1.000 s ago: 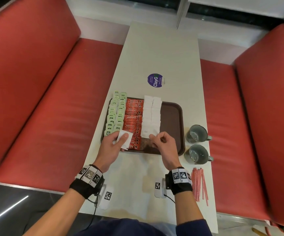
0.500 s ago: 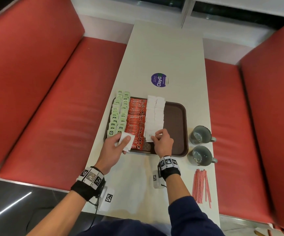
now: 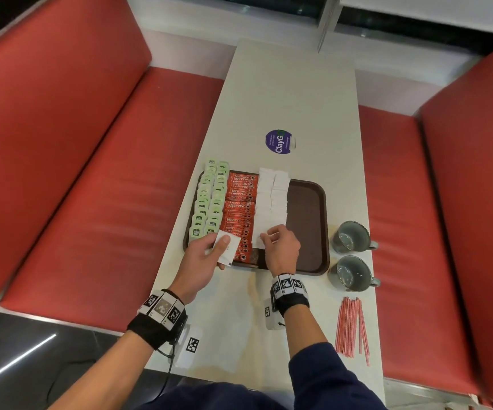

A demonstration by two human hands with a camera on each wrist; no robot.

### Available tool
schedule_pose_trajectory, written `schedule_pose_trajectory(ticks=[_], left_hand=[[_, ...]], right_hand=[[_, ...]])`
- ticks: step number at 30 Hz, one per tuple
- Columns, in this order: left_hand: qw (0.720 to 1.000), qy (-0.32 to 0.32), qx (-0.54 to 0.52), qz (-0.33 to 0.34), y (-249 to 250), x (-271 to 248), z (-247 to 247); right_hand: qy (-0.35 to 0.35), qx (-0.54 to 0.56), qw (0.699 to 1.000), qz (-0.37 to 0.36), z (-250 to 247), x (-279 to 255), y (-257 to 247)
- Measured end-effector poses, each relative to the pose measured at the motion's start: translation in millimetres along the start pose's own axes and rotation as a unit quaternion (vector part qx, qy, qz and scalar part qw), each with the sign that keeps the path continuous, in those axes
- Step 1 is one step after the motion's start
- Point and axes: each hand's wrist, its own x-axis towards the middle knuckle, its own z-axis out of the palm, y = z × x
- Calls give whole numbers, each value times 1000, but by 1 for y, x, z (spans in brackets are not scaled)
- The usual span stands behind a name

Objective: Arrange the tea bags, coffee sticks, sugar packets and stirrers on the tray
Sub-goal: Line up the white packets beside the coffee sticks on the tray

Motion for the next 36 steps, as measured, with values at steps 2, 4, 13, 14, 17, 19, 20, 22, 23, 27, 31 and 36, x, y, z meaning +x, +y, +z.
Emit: schedule_pose_trajectory(ticks=[2,4,13,14,17,19,20,22,23,27,31,36], left_hand=[[1000,1,-18,-12,-1,1,2],[999,2,-36,-24,-2,3,6],[1000,-2,-14,-4,3,7,17],[1000,0,-15,-4,2,7,16],[1000,-21,-13,5,3,4,12],[998,-45,21,31,5,0,11],[998,-50,28,40,6,-1,12],[997,-57,2,48,7,-2,14],[997,-64,-20,50,8,-2,15],[996,-57,-36,52,6,-3,14],[998,-48,-12,46,-3,-1,12],[999,-18,0,32,-3,-2,14]], right_hand=[[-16,86,996,-25,-10,-11,-13],[-87,202,975,-23,-25,-29,-31],[-236,318,916,-64,-55,-60,-43],[-227,348,908,-46,-59,-59,-42],[-226,437,871,5,-70,-56,-37],[-209,461,862,32,-74,-54,-31],[-190,457,868,40,-75,-52,-26],[-170,442,880,38,-77,-48,-15],[-168,431,886,42,-77,-45,-8],[-142,363,919,55,-78,-28,20],[-65,201,977,29,-71,-9,44],[-21,115,993,35,-59,13,49]])
